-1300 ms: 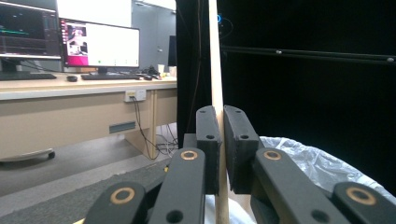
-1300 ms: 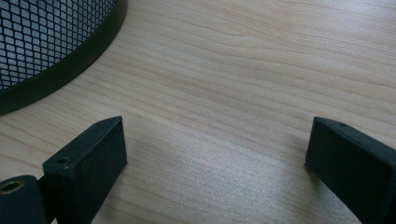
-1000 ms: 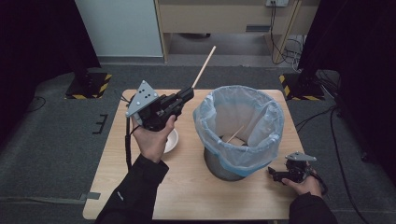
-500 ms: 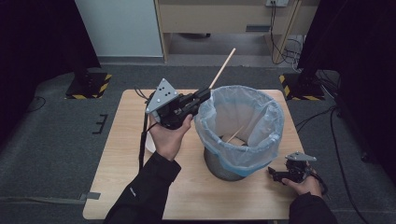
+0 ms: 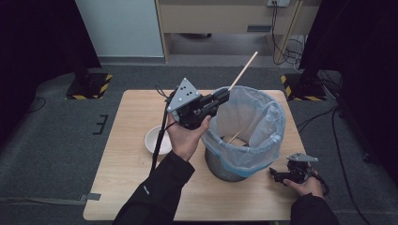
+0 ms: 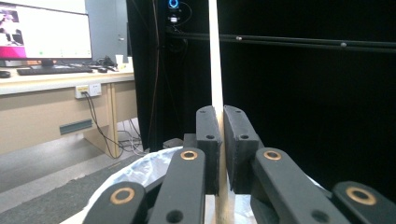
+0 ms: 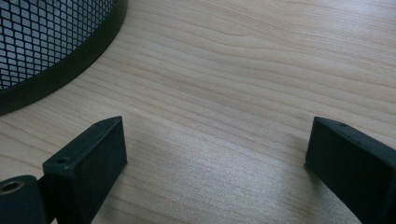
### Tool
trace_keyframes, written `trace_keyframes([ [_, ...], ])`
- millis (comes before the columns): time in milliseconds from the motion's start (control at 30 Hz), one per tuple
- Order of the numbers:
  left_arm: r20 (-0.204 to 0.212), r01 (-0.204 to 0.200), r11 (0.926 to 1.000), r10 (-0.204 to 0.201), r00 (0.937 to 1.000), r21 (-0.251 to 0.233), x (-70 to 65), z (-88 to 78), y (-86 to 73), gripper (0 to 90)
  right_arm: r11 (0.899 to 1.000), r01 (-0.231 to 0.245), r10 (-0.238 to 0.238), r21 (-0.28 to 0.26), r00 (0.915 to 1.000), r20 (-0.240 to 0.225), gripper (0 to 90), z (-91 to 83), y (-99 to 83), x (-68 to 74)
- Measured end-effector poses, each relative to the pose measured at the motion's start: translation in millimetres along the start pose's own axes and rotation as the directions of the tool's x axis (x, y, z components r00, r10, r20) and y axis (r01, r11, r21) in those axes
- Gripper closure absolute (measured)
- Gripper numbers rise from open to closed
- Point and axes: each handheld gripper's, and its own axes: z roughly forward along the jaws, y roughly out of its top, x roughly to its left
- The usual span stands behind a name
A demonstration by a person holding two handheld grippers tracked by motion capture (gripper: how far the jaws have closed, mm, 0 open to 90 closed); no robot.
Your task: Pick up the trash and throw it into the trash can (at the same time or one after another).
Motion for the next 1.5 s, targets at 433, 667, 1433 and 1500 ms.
trace_keyframes([
  [433, 0.029, -0.013, 0.9985, 0.012, 0.9995, 0.054, -9.2, 24.3, -7.9, 85.1, 1.0, 0.0, 0.0, 0.0, 1.0, 0.0, 5.5, 0.0, 0.0, 0.0],
  [667, 0.057, -0.002, 0.9968, -0.003, 0.9984, 0.08, -6.8, 29.3, -11.0, 81.3, 1.0, 0.0, 0.0, 0.0, 1.0, 0.0, 5.5, 0.0, 0.0, 0.0],
  [1433, -0.119, 0.0, 0.9937, 0.013, 0.9928, 0.112, 46.2, -65.4, -37.4, 51.6, 1.0, 0.001, -0.001, 0.004, 1.0, -0.005, 5.5, -0.2, 0.0, 0.4],
  [1500, -0.144, 0.015, 0.992, 0.003, 0.9896, 0.125, 53.6, -72.1, -45.3, 50.4, 1.0, 0.001, -0.001, 0.004, 1.0, -0.004, 5.5, -0.2, 0.0, 0.4],
])
